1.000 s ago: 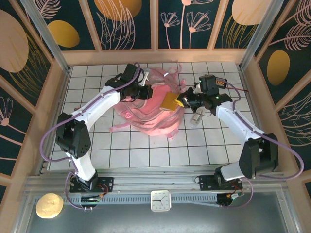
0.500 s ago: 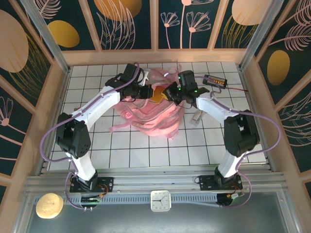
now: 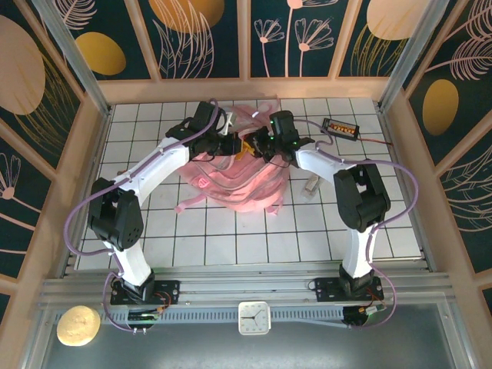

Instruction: Pack the student bag

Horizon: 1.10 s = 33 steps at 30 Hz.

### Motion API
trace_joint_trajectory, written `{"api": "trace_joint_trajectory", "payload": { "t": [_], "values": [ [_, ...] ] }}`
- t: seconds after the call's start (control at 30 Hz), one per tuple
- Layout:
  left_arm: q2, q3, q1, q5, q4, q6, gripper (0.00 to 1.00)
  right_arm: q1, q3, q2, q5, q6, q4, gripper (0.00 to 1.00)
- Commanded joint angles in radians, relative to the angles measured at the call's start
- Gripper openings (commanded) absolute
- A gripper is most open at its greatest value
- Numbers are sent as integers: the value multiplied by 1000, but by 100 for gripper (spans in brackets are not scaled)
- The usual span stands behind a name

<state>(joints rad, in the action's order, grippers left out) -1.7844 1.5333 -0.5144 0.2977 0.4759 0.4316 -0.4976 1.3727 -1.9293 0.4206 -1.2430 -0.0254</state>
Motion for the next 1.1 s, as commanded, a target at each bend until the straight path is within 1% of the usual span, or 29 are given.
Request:
{"api": "trace_joint_trajectory", "payload": {
  "t": [0.0, 0.07, 0.23, 0.37, 0.5, 0.53, 0.57, 0.6, 0.63, 0.67, 0.7, 0.73, 0.77, 0.9, 1.0, 1.07],
  "values": [
    [61, 11, -15, 38, -65, 19, 0, -3, 54, 4, 4, 21, -4, 34],
    [53, 21, -14, 8, -51, 21, 0, 1, 67, 20, 0, 44, 52, 39],
    [29, 54, 5, -63, -17, 49, 0, 9, 78, 72, -11, 94, 155, 41],
    [9, 49, 26, -66, -22, 70, 0, 11, 67, 134, -14, 117, 182, 41],
    [-1, 47, 36, -56, -22, 64, 0, 16, 88, 215, -47, 199, 305, 42],
    [-3, 50, 36, -52, -22, 62, 0, 20, 86, 238, -56, 216, 332, 46],
    [-7, 50, 35, -51, -22, 58, 0, 25, 81, 266, -72, 239, 369, 51],
    [-7, 49, 37, -51, -21, 55, 0, 30, 79, 297, -101, 273, 413, 58],
    [-8, 48, 37, -49, -22, 53, 0, 34, 80, 324, -137, 303, 460, 67],
    [-7, 45, 37, -44, -27, 50, 0, 40, 80, 357, -189, 348, 517, 86],
    [-4, 41, 37, -34, -37, 47, 0, 51, 79, 390, -250, 390, 575, 99],
    [-2, 35, 37, -25, -46, 47, 0, 66, 68, 418, -298, 419, 626, 99],
    [-1, 29, 37, -15, -57, 47, 0, 98, 37, 451, -318, 441, 662, 99],
    [0, 10, 38, 23, -92, 46, 0, 286, -122, 545, -264, 514, 726, 99],
    [-2, 5, 39, 53, -109, 44, 0, 390, -198, 554, -249, 599, 743, 99],
    [-1, -5, 40, 72, -129, 48, 0, 439, -225, 520, -250, 652, 746, 99]
  ]
}}
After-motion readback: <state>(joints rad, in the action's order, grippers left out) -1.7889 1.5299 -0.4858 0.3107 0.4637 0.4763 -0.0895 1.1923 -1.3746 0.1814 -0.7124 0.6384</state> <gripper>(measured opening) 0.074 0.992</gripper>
